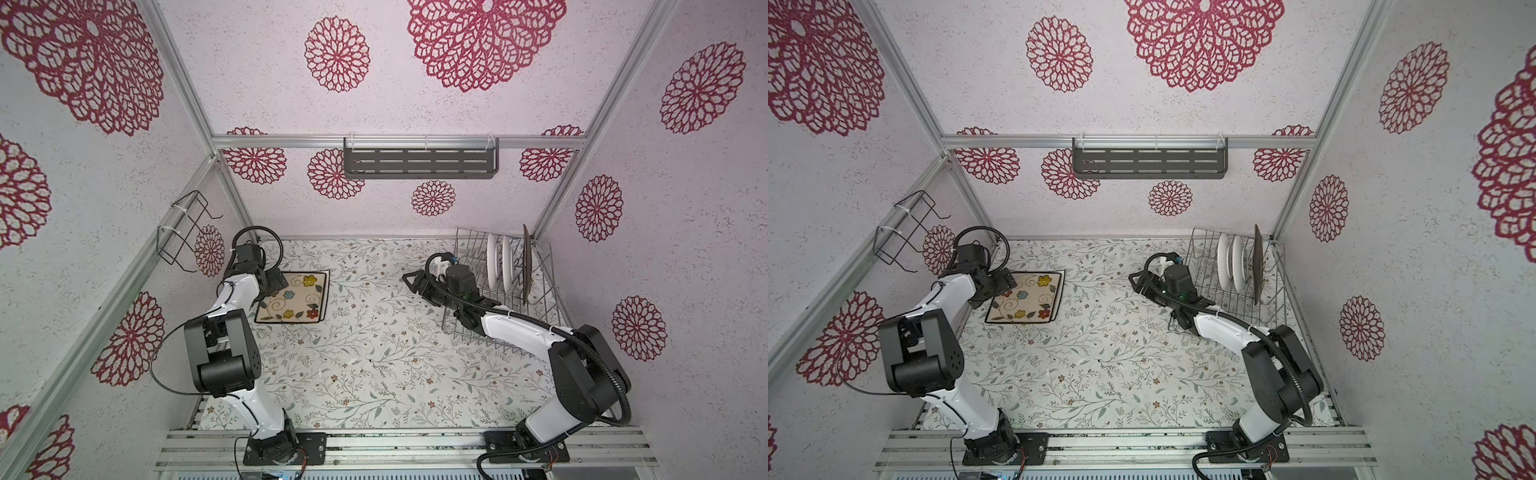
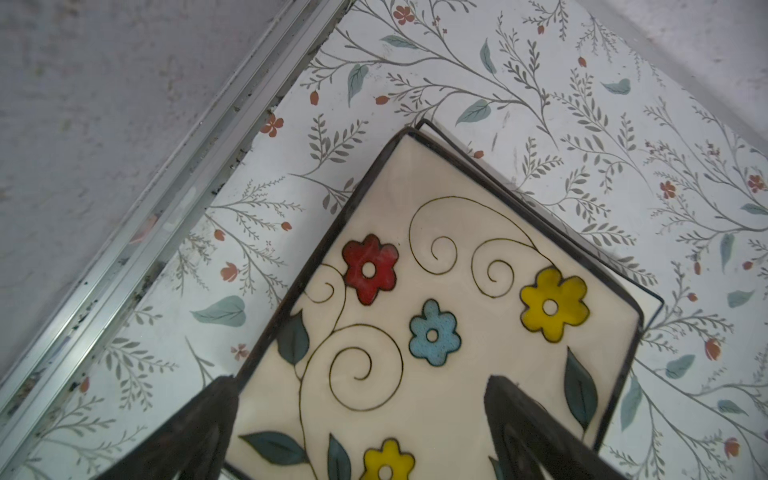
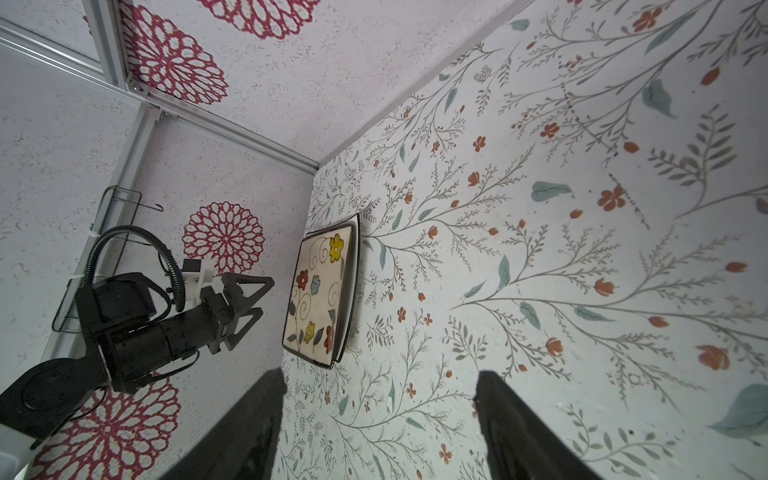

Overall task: Unload the plates from the dish rack
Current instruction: 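Raise the left gripper off the plates while the right gripper nears the rack, then move the right gripper to the dark square plate while the left gripper advances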

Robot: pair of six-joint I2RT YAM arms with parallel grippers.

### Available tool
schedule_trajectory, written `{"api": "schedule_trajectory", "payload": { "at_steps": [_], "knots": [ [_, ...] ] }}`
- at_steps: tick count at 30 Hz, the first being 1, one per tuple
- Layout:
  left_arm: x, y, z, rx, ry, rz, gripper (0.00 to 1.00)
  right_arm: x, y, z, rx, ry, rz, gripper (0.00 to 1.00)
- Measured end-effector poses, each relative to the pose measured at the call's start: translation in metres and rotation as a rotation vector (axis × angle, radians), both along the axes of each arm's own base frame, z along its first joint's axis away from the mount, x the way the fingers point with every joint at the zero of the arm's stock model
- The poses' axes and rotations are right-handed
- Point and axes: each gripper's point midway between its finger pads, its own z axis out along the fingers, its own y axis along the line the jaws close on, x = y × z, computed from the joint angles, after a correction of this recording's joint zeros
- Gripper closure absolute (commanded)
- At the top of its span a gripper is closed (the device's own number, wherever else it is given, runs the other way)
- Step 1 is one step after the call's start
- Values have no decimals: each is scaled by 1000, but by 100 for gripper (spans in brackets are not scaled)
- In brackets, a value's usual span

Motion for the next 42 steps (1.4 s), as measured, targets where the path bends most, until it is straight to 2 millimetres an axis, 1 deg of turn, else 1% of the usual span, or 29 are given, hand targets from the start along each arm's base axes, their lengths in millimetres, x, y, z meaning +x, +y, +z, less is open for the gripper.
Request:
{"api": "schedule_trajectory", "payload": {
  "at_steps": [4,8,13,17,25,36,42],
  "knots": [
    [10,12,-9,-3,11,3,2,5,-8,-1,-3,1,-9,24],
    [15,25,-21,-62,3,20,1,6,-11,-1,-6,0,-10,24],
    [24,31,-38,-153,-12,25,1,6,-11,-1,-4,1,-4,24],
    [29,23,-49,-216,-14,7,2,7,-11,-1,-4,2,-6,24],
    [40,12,-56,-301,-38,-2,1,7,-12,-2,-5,4,-7,24],
    [47,7,-52,-339,-76,2,2,6,-13,-3,-9,10,-8,24],
    [48,6,-52,-348,-80,14,2,6,-13,-2,-9,10,-8,24]
  ]
}}
